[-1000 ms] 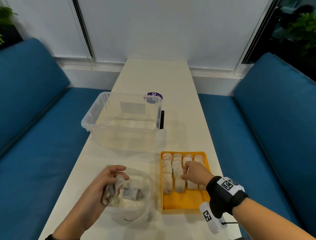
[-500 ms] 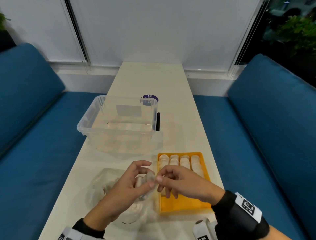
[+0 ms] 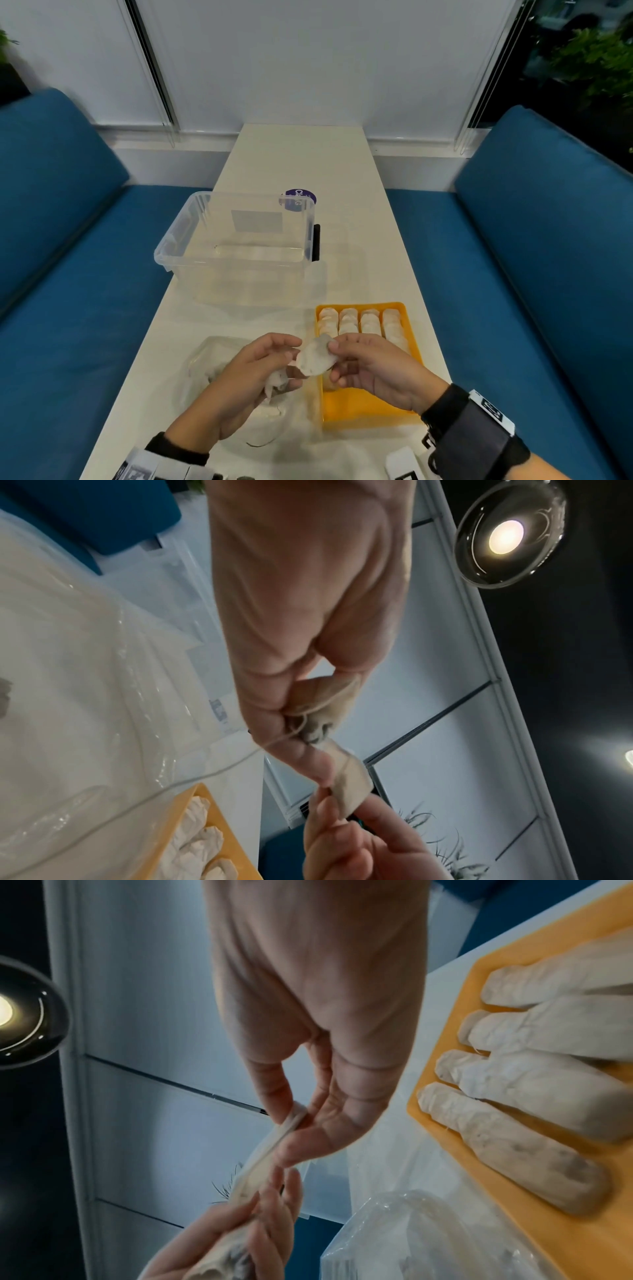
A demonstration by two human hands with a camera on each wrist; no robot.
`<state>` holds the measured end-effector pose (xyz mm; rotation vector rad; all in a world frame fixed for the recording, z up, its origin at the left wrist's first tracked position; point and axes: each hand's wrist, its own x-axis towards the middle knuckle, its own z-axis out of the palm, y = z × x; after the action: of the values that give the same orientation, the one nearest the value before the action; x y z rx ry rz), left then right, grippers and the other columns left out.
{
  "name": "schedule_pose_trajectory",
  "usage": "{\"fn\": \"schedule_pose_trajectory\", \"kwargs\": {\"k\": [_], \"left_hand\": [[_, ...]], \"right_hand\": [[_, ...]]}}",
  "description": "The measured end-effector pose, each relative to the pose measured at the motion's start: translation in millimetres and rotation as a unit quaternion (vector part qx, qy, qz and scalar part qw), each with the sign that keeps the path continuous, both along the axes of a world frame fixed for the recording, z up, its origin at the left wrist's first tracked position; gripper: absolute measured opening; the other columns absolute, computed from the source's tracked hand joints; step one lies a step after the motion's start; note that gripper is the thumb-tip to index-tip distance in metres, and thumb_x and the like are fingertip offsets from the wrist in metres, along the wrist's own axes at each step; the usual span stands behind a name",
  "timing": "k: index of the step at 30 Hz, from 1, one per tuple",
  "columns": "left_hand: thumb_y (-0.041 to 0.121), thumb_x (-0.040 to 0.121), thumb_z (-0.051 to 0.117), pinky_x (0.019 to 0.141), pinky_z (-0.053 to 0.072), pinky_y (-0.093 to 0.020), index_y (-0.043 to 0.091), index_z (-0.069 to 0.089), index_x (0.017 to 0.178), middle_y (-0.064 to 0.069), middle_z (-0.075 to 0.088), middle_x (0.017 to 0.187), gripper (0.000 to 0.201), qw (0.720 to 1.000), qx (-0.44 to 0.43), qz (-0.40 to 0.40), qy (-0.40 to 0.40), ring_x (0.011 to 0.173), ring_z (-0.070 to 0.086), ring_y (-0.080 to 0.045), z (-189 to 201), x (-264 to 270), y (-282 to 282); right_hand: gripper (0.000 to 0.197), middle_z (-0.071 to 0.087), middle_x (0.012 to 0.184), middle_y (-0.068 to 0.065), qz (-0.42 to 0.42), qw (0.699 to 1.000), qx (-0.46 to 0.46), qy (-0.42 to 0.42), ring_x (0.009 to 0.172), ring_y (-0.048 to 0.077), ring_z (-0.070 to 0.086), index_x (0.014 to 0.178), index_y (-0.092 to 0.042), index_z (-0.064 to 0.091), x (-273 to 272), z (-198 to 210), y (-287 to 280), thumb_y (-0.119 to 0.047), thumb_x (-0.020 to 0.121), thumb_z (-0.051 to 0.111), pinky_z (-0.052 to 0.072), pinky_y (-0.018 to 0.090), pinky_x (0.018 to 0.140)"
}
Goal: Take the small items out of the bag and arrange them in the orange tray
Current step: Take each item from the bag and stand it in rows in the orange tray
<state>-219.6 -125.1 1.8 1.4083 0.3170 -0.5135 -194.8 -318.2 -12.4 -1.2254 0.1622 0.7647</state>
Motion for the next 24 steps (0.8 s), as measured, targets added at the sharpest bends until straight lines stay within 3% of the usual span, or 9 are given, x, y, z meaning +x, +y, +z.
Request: {"fn": "schedule_pose_trajectory", "kwargs": {"k": [3,6,9,11,14,16,19,23,24], "left_hand": [[0.014,0.094,0.051,0.052,0.048,-0.019,0.001,0.062,0.098,-0.008,0.063,0.082,0.018,1.000,0.007,0.000,0.022,0.053,0.056,-0.011,2,0,0],[0.024,0.092,0.054,0.051,0.035,-0.019,0.006,0.060,0.082,-0.001,0.062,0.071,0.022,0.998,0.051,-0.038,0.023,0.046,0.043,-0.007,5,-1,-3],[0.020,0.091,0.056,0.051,0.031,-0.019,0.007,0.057,0.075,0.000,0.059,0.067,0.021,0.995,0.074,-0.060,0.007,0.047,0.038,-0.007,7,-1,-6],[0.019,0.091,0.056,0.051,0.031,-0.019,0.007,0.057,0.074,0.001,0.058,0.065,0.020,0.996,0.071,-0.057,0.007,0.048,0.038,-0.008,7,0,-6],[0.019,0.092,0.054,0.053,0.032,-0.021,0.007,0.058,0.076,-0.001,0.059,0.066,0.021,0.997,0.060,-0.052,0.011,0.049,0.038,-0.008,7,0,-8],[0.020,0.092,0.053,0.056,0.033,-0.022,0.008,0.057,0.073,-0.002,0.059,0.067,0.023,0.998,0.046,-0.048,0.012,0.049,0.039,-0.008,7,0,-8],[0.021,0.092,0.053,0.058,0.035,-0.021,0.009,0.056,0.074,0.003,0.058,0.059,0.022,0.999,0.033,-0.038,0.018,0.048,0.039,-0.007,7,1,-7],[0.022,0.092,0.053,0.055,0.034,-0.019,0.007,0.059,0.078,0.007,0.055,0.055,0.022,0.998,0.025,-0.048,0.015,0.047,0.040,-0.005,4,1,-5],[0.025,0.091,0.054,0.055,0.034,-0.019,0.006,0.062,0.082,0.006,0.055,0.059,0.022,0.998,0.028,-0.050,0.007,0.049,0.040,-0.005,2,1,-4]], "right_hand": [[0.012,0.064,0.072,0.008,-0.022,0.999,0.021,0.020,0.058,0.015,0.060,0.093,-0.002,0.061,1,0,0,-0.013,0.092,0.055,0.051,0.021,0.055],[0.012,0.065,0.073,0.008,-0.020,1.000,0.017,0.014,0.058,0.014,0.058,0.092,-0.004,0.062,2,-1,1,-0.014,0.093,0.055,0.050,0.021,0.054],[0.012,0.064,0.078,0.007,0.015,0.999,-0.039,-0.025,0.060,0.013,0.057,0.093,-0.006,0.060,1,0,2,-0.016,0.095,0.053,0.048,0.020,0.054],[0.011,0.062,0.091,0.006,0.050,0.988,-0.118,-0.081,0.066,0.013,0.059,0.103,-0.010,0.057,-1,-2,4,-0.014,0.096,0.050,0.048,0.020,0.058],[0.048,0.044,0.123,-0.003,0.122,0.916,-0.293,-0.245,0.094,0.009,0.054,0.129,-0.035,0.035,-4,-8,1,-0.007,0.091,0.045,0.045,0.016,0.077],[0.065,0.028,0.130,-0.013,0.161,0.861,-0.330,-0.352,0.113,0.003,0.040,0.125,-0.050,0.021,-7,-10,0,-0.012,0.085,0.054,0.036,0.011,0.090],[0.057,0.027,0.121,-0.016,0.167,0.820,-0.332,-0.434,0.116,-0.001,0.030,0.115,-0.047,0.025,-11,-15,3,-0.036,0.080,0.068,0.028,0.008,0.096],[0.019,0.048,0.099,-0.016,0.113,0.816,-0.316,-0.471,0.096,0.000,0.045,0.097,-0.036,0.050,-9,-19,10,-0.047,0.084,0.058,0.038,0.011,0.083],[0.017,0.052,0.094,-0.014,0.094,0.821,-0.309,-0.470,0.091,0.002,0.049,0.094,-0.031,0.056,-9,-19,11,-0.046,0.085,0.055,0.041,0.013,0.079]]}}
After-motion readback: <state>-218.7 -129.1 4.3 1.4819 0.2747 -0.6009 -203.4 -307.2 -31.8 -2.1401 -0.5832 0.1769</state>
